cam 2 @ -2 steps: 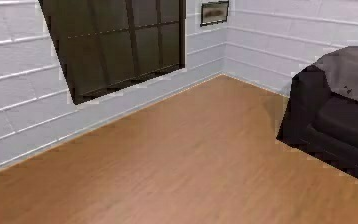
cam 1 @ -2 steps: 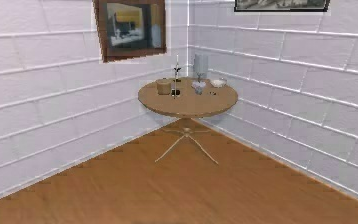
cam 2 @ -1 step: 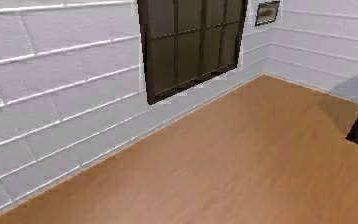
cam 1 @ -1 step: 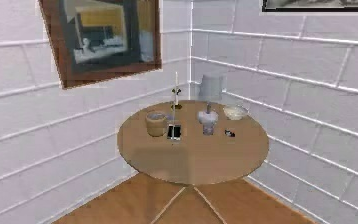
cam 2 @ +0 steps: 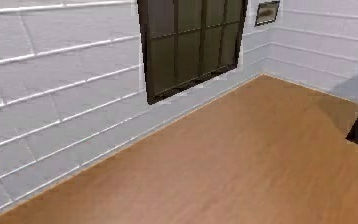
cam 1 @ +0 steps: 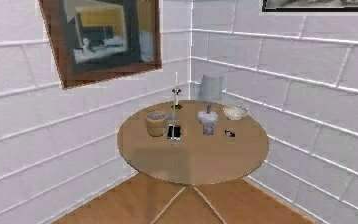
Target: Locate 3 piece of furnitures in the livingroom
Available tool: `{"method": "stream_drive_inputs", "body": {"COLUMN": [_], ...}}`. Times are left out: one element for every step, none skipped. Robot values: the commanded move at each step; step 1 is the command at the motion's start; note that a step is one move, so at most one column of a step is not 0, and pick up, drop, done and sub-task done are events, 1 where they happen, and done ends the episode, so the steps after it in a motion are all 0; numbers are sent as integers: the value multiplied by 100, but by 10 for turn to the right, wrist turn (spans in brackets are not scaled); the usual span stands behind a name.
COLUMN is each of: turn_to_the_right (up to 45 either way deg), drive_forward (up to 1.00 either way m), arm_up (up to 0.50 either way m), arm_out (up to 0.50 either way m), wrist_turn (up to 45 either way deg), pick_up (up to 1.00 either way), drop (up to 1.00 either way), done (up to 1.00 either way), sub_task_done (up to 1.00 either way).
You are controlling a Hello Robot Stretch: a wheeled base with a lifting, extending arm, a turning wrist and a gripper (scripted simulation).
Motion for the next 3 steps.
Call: {"method": "stream_drive_inputs", "body": {"turn_to_the_right": [450, 90, 0], "drive_forward": [0, 0, 60], "arm_up": [0, 0, 0], "arm_out": [0, 0, 0], "wrist_turn": [0, 0, 0], "pick_up": [0, 0, 0], "drop": [0, 0, 0], "done": [0, 0, 0], "sub_task_done": [0, 0, 0]}}
